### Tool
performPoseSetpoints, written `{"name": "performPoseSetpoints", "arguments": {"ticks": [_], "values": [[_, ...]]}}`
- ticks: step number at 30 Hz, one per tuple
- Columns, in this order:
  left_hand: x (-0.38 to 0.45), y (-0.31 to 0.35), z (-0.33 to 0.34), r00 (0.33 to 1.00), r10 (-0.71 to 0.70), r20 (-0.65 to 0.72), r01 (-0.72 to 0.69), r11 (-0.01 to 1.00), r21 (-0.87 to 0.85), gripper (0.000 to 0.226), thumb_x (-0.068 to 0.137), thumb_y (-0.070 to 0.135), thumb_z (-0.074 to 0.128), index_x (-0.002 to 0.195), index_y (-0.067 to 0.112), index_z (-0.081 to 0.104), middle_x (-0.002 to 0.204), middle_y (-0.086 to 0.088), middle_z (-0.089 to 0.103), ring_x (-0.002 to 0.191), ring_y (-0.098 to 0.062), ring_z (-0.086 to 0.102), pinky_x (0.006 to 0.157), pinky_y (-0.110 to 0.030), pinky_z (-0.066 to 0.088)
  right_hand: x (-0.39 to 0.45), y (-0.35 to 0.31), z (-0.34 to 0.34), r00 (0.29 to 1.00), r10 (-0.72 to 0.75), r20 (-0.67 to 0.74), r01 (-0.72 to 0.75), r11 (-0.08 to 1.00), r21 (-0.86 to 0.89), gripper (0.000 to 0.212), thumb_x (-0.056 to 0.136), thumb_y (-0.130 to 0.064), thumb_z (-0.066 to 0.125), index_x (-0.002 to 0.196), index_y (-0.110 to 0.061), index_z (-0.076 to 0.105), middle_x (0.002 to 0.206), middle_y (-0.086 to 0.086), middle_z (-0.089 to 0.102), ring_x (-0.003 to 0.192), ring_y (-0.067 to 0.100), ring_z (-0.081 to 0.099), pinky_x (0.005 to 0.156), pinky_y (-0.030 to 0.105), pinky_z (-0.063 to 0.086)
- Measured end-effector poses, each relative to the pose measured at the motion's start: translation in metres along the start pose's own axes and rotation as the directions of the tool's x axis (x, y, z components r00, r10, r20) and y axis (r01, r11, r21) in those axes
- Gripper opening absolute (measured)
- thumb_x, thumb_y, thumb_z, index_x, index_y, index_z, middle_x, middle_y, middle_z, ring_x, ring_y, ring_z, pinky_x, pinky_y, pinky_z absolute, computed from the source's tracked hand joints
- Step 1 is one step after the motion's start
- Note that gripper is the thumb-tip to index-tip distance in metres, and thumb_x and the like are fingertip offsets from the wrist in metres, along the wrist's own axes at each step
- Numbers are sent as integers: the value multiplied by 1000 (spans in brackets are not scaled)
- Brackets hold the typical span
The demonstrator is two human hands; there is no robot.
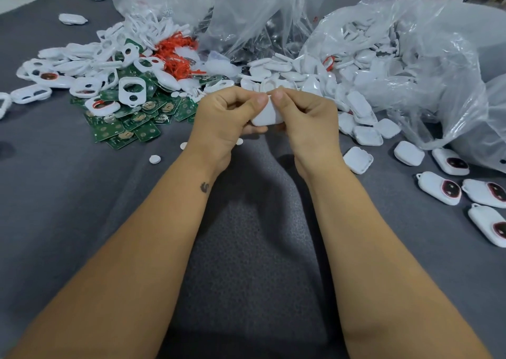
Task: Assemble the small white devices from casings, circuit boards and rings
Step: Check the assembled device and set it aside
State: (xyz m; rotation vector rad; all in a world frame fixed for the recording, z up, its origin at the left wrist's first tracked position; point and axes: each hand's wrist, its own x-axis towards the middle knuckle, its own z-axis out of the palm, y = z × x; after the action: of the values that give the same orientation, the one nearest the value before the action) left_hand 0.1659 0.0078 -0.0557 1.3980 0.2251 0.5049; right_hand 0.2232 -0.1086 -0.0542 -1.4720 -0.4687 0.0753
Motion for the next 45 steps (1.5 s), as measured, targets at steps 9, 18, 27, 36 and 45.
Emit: {"name": "performPoseSetpoints", "arguments": {"ticks": [9, 18, 27, 36, 45], "values": [[2, 0, 2, 992, 120, 50, -114, 988, -106, 27, 86, -2, 66, 113, 3, 66, 100, -14, 69, 90, -22, 66, 79, -29, 55, -1, -4, 2, 1000, -11, -13, 13, 988, 154, 22, 99, -14, 54, 109, -3, 70, 95, 8, 70, 83, 14, 59, 72, 26, 49], [3, 1, -1, 959, 266, 98, -246, 954, -173, 34, 85, -12, 61, 115, 3, 64, 105, -12, 73, 104, -25, 68, 89, -29, 52, 0, -12, -2, 989, 36, 144, -96, 896, 434, 50, 77, 11, 38, 119, 1, 62, 108, 11, 68, 111, 29, 59, 103, 40, 45], [1, 3, -3, 993, 102, 55, -90, 977, -194, 25, 90, -4, 60, 114, 2, 63, 101, -9, 71, 95, -17, 68, 82, -23, 53, -1, -6, -2, 996, -59, 68, 44, 979, 199, 26, 91, -1, 61, 117, -2, 66, 109, 13, 70, 103, 21, 63, 101, 40, 50], [3, 0, 2, 993, 109, -51, -107, 993, 45, 12, 94, 9, 61, 87, 15, 68, 74, 4, 70, 68, -8, 65, 64, -19, 54, 1, -1, -5, 1000, -11, -9, 12, 999, 53, 17, 93, -7, 60, 102, -10, 74, 78, -6, 71, 63, 2, 55, 62, 19, 46], [-3, -13, 15, 985, 106, 134, -160, 851, 500, 17, 99, 13, 51, 93, 17, 66, 74, -1, 66, 64, -5, 61, 66, -21, 52, 0, -23, -35, 967, 115, -226, -152, 977, -153, 23, 93, -11, 54, 71, -15, 60, 72, 2, 54, 72, 13, 48, 68, 31, 40]]}}
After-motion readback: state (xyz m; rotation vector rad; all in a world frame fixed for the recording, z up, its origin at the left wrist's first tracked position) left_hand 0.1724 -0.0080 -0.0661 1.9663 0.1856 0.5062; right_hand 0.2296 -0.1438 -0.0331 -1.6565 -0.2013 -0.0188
